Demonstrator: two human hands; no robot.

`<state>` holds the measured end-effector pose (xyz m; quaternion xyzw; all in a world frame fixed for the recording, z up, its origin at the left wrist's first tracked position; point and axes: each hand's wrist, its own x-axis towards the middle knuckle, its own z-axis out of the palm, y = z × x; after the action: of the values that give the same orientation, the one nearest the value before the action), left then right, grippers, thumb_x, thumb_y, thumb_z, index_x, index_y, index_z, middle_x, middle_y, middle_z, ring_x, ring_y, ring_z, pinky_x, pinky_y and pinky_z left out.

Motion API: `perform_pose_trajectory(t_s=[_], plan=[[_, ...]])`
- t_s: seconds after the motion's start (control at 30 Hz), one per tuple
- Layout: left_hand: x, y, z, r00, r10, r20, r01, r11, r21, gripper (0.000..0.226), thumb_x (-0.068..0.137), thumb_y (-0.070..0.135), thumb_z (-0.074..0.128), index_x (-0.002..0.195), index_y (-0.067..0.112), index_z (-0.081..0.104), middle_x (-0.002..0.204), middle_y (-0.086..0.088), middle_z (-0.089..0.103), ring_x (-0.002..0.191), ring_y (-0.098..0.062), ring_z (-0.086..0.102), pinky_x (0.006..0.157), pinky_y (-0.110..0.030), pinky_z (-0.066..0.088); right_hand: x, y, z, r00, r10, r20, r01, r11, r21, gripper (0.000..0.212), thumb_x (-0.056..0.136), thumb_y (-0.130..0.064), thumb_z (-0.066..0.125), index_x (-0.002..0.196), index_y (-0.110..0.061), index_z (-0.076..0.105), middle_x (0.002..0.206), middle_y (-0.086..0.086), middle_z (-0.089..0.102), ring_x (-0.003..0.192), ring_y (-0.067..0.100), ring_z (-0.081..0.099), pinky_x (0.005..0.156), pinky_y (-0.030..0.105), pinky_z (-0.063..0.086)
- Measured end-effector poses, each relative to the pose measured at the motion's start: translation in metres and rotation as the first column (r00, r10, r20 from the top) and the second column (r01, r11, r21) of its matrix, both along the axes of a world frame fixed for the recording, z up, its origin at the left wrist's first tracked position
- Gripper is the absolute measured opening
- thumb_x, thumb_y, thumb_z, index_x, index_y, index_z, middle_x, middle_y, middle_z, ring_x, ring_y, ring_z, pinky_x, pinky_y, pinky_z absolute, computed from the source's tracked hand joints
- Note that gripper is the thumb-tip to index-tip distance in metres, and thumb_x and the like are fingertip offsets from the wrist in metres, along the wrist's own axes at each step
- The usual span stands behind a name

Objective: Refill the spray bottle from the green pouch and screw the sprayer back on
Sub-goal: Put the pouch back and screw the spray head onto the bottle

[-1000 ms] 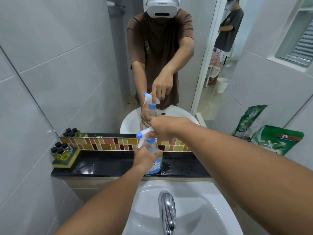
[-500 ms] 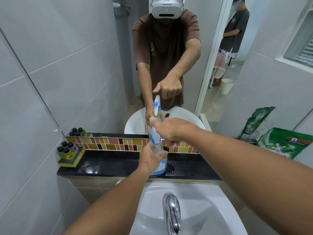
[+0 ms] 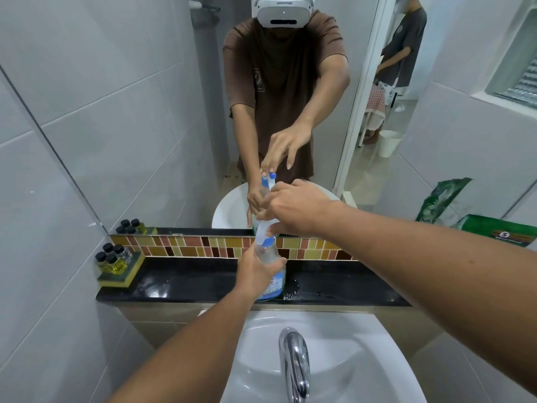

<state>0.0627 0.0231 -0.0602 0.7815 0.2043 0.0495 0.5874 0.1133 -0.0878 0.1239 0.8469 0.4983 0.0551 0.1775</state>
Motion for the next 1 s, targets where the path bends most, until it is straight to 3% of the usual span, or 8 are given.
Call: perform_pose_trajectory(t_s=[0.13,0.2,0.3,0.43,0.57,0.63,0.87,1.0], plan=[[0.002,-0.001,-0.001,1.000,0.003,-0.004,-0.003,1.000,-0.002,0.036,0.082,0.033,0.086,0.109,0.023,0.064,0.105,0.000,0.072,0.101,-0.021,0.070,0.089,-0.040,0.059,-0.008,0.009,-0.004,0.989,-0.100,-0.105,0.108,0.992,0.071,0.042,0.103,-0.045,0.058,0.133,-0.018,0.070,0.102,0.001,0.058,0.087,0.019,0.055,0.068,0.032,0.042],[0.002,0.000,-0.001,1.000,0.003,-0.011,-0.004,1.000,-0.005,0.036,0.083,0.034,0.086,0.110,0.024,0.064,0.105,0.001,0.072,0.101,-0.022,0.070,0.092,-0.043,0.059,-0.006,0.011,-0.008,0.964,-0.124,-0.235,0.159,0.977,0.138,0.039,0.103,-0.040,0.061,0.131,-0.014,0.071,0.106,0.006,0.067,0.083,0.017,0.054,0.067,0.029,0.042],[0.003,0.000,-0.002,1.000,0.004,-0.002,-0.004,1.000,-0.018,0.036,0.084,0.031,0.086,0.111,0.021,0.064,0.104,0.000,0.071,0.099,-0.021,0.069,0.087,-0.038,0.057,-0.002,0.009,-0.017,0.902,-0.108,-0.418,0.237,0.933,0.270,0.036,0.102,-0.033,0.066,0.129,-0.010,0.071,0.115,0.008,0.071,0.087,0.016,0.056,0.070,0.026,0.041],[0.001,0.000,-0.001,1.000,-0.013,0.007,0.013,1.000,-0.025,0.036,0.084,0.031,0.086,0.112,0.023,0.064,0.105,0.000,0.071,0.100,-0.020,0.069,0.087,-0.036,0.057,-0.003,0.004,-0.030,0.863,-0.103,-0.494,0.298,0.895,0.333,0.024,0.103,-0.030,0.065,0.117,-0.012,0.072,0.098,0.002,0.059,0.090,0.021,0.053,0.061,0.024,0.035],[0.001,0.001,-0.001,1.000,-0.027,0.008,0.027,1.000,-0.007,0.038,0.083,0.034,0.085,0.114,0.025,0.064,0.106,0.001,0.072,0.100,-0.021,0.070,0.093,-0.041,0.059,0.001,0.002,-0.034,0.824,-0.094,-0.559,0.319,0.892,0.321,0.028,0.105,-0.029,0.061,0.130,-0.018,0.067,0.114,0.002,0.060,0.106,0.025,0.058,0.084,0.039,0.053],[0.001,0.002,0.000,0.999,-0.048,0.014,0.048,0.999,0.009,0.038,0.084,0.034,0.085,0.115,0.025,0.064,0.106,0.001,0.071,0.100,-0.020,0.069,0.092,-0.040,0.058,0.004,0.002,-0.036,0.813,-0.087,-0.575,0.308,0.903,0.299,0.033,0.106,-0.029,0.060,0.137,-0.021,0.063,0.129,0.005,0.060,0.114,0.026,0.056,0.094,0.044,0.053],[0.001,0.004,0.001,0.997,-0.071,0.006,0.071,0.997,0.014,0.038,0.084,0.035,0.085,0.113,0.022,0.063,0.104,0.000,0.072,0.099,-0.020,0.070,0.096,-0.044,0.058,0.013,0.000,-0.036,0.780,-0.068,-0.622,0.279,0.928,0.249,0.036,0.107,-0.027,0.057,0.144,-0.025,0.057,0.139,0.007,0.058,0.123,0.027,0.053,0.094,0.035,0.042],[0.001,0.005,0.001,0.996,-0.088,0.006,0.088,0.996,0.002,0.038,0.083,0.034,0.086,0.113,0.023,0.064,0.104,0.000,0.073,0.100,-0.020,0.070,0.095,-0.044,0.058,0.010,-0.001,-0.041,0.768,-0.067,-0.636,0.316,0.904,0.287,0.037,0.107,-0.027,0.057,0.144,-0.026,0.057,0.141,0.005,0.059,0.124,0.026,0.055,0.097,0.036,0.047]])
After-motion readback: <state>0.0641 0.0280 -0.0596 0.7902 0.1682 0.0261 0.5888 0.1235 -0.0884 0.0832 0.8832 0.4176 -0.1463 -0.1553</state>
